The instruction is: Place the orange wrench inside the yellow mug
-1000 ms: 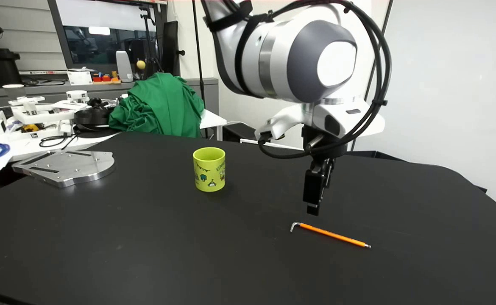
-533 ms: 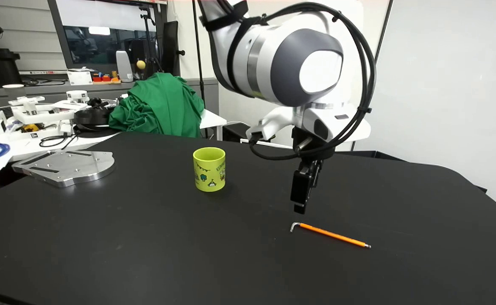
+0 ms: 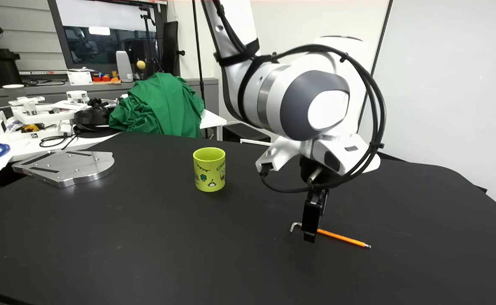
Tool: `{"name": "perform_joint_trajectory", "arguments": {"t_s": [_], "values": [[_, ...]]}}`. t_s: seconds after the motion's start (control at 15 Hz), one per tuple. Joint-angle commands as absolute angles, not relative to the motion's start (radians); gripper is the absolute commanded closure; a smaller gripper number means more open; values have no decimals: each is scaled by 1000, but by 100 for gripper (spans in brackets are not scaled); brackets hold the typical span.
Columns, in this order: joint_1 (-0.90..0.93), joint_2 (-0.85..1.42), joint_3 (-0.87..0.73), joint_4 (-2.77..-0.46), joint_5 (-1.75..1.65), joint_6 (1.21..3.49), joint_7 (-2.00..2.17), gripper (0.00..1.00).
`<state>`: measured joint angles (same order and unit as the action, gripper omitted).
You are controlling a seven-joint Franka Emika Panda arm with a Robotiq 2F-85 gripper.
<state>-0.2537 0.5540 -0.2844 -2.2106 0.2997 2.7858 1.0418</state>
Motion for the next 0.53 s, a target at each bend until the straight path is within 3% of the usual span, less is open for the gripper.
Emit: {"name": "perform_joint_trajectory", "arguments": {"t_s": [0.0, 0.07, 0.13, 0.2, 0.47], "values": [[-259, 638, -292, -2145, 314, 2817, 1015, 0], [-256, 652, -295, -2136, 315, 2820, 1017, 0], [-246, 665, -304, -2132, 316, 2834, 1029, 25], [-247, 672, -303, -2126, 317, 2835, 1027, 25], [-226, 676, -319, -2118, 315, 2853, 1041, 54]]}}
